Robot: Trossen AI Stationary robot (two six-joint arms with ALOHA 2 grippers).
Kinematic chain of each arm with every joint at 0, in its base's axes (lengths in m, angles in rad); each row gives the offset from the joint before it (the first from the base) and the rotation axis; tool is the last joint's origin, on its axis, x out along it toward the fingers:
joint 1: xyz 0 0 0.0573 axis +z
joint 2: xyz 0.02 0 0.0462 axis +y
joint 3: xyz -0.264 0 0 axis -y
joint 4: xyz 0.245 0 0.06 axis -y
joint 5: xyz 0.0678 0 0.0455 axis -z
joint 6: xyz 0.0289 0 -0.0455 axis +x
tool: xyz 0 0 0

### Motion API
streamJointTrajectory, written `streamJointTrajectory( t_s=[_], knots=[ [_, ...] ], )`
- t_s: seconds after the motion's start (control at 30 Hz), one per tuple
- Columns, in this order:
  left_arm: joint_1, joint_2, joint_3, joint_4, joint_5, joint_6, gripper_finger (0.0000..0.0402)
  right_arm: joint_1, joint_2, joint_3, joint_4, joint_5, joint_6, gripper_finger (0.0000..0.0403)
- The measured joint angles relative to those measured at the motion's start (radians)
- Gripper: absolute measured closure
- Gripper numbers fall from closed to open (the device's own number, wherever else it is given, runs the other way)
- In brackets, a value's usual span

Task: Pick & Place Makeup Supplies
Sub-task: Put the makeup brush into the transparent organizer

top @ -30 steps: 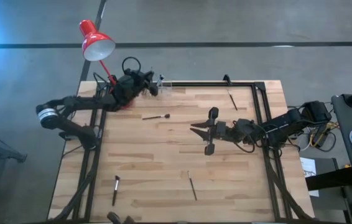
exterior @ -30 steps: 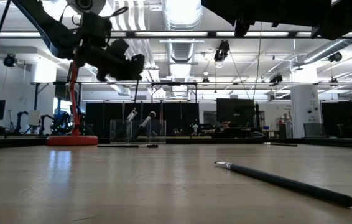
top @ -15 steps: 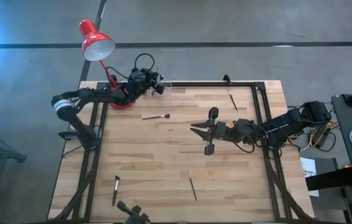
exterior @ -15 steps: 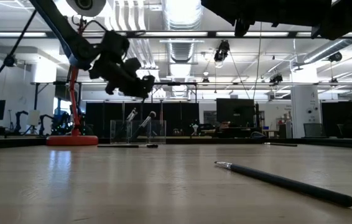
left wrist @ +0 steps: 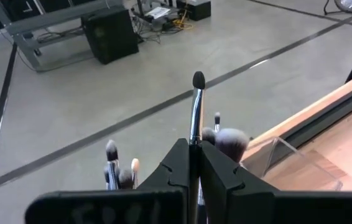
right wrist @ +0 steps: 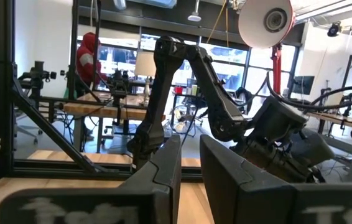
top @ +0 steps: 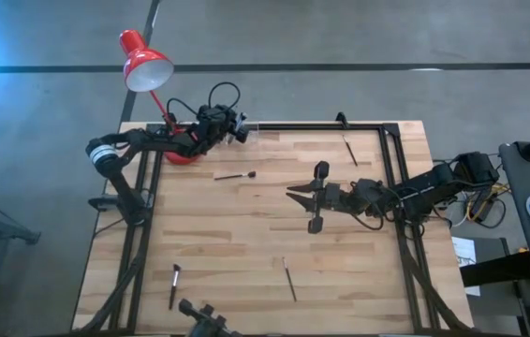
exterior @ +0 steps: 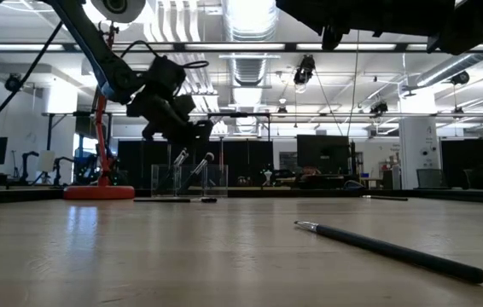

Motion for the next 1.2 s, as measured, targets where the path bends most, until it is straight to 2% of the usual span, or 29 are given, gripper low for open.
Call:
streamJointTrajectory(
  t_s=[0.3, 0.57, 0.8, 0.97, 1.2],
  knots=[
    [0.011, -0.004, 0.004, -0.048, 0.025, -0.067, 0.0367, 0.000, 0.000, 0.000, 0.000, 0.000, 0.000, 0.0349],
    [0.016, -0.004, 0.085, -0.237, 0.030, -0.077, 0.0337, 0.000, 0.000, 0.000, 0.000, 0.000, 0.000, 0.0349],
    [0.000, -0.047, 0.106, -0.278, 0.079, -0.007, 0.0354, 0.000, 0.000, 0.000, -0.006, 0.000, 0.000, 0.0349],
    [-0.036, -0.145, 0.069, -0.273, 0.140, -0.010, 0.0395, 0.000, 0.000, 0.000, -0.019, 0.000, 0.000, 0.0349],
    [-0.192, -0.304, -0.117, -0.205, 0.154, 0.002, 0.0401, 0.000, 0.000, 0.000, -0.025, 0.001, 0.000, 0.0349]
  ],
)
